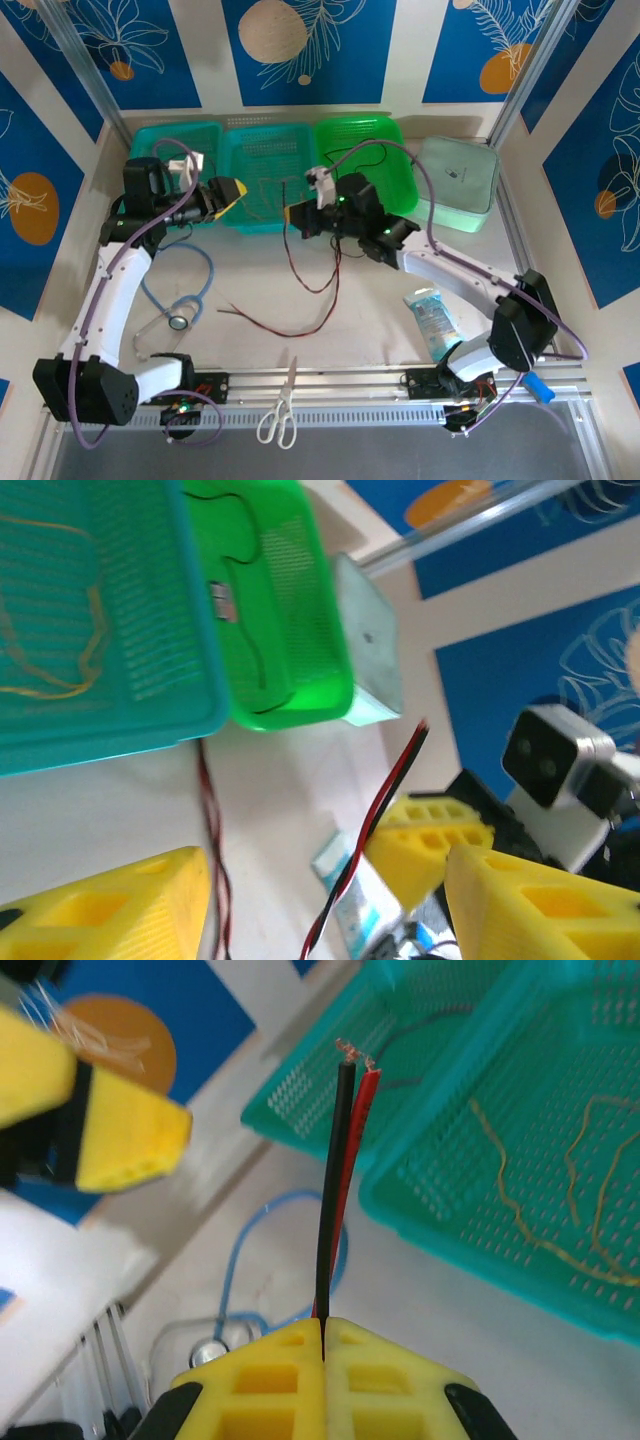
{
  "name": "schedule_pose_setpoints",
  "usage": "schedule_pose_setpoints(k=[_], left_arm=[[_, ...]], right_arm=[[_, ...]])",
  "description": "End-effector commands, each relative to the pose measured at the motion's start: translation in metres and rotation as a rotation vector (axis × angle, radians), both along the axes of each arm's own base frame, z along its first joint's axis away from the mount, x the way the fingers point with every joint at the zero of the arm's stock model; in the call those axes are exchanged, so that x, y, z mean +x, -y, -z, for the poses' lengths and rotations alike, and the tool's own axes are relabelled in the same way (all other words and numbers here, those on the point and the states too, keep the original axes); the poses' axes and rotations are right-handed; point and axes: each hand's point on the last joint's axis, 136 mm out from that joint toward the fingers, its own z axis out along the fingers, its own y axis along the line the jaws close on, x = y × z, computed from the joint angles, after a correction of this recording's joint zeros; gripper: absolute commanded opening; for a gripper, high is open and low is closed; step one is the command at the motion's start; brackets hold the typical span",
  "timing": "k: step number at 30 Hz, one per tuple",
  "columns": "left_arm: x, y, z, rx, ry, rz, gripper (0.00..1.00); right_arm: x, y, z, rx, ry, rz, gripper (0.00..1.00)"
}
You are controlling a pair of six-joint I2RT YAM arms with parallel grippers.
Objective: Untangle the cables
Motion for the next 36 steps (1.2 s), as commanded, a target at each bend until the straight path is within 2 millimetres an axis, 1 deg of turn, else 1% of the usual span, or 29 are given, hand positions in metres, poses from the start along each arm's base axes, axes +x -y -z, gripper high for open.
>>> schedule_pose_setpoints(k=[1,3,6,10,12,14,17,26,29,36], left_arm=[[0.002,0.026,-0.038,-0.094,0.116,0.104,0.61],[0.0,0.043,-0.048,-0.134,0.149,0.167,0.59],[-0.002,0.064,-0.053,-0.158,0.176,0.237,0.54],[-0.003,0.084,-0.059,-0.188,0.211,0.286,0.52],[-0.003,0.093,-0.064,-0.204,0.23,0.306,0.46],[-0.001,0.099,-0.064,-0.213,0.229,0.315,0.43],[0.0,0.105,-0.062,-0.221,0.227,0.325,0.38],[-0.004,0.119,-0.059,-0.229,0.218,0.363,0.32],[-0.004,0.12,-0.059,-0.233,0.216,0.368,0.27],[-0.005,0.122,-0.054,-0.232,0.201,0.375,0.26]], right_arm=[[-0.002,0.011,-0.037,0.124,0.053,-0.009,0.0],[-0.001,0.019,-0.045,0.144,0.059,0.002,0.0],[-0.001,0.029,-0.053,0.172,0.063,0.01,0.0],[-0.002,0.034,-0.06,0.191,0.06,0.002,0.0],[-0.003,0.034,-0.061,0.192,0.054,-0.01,0.0],[-0.004,0.034,-0.062,0.196,0.054,-0.016,0.0],[-0.005,0.034,-0.065,0.202,0.053,-0.023,0.0],[-0.006,0.036,-0.07,0.223,0.04,-0.037,0.0],[-0.005,0.036,-0.072,0.231,0.035,-0.039,0.0],[-0.004,0.035,-0.074,0.245,0.022,-0.06,0.0]])
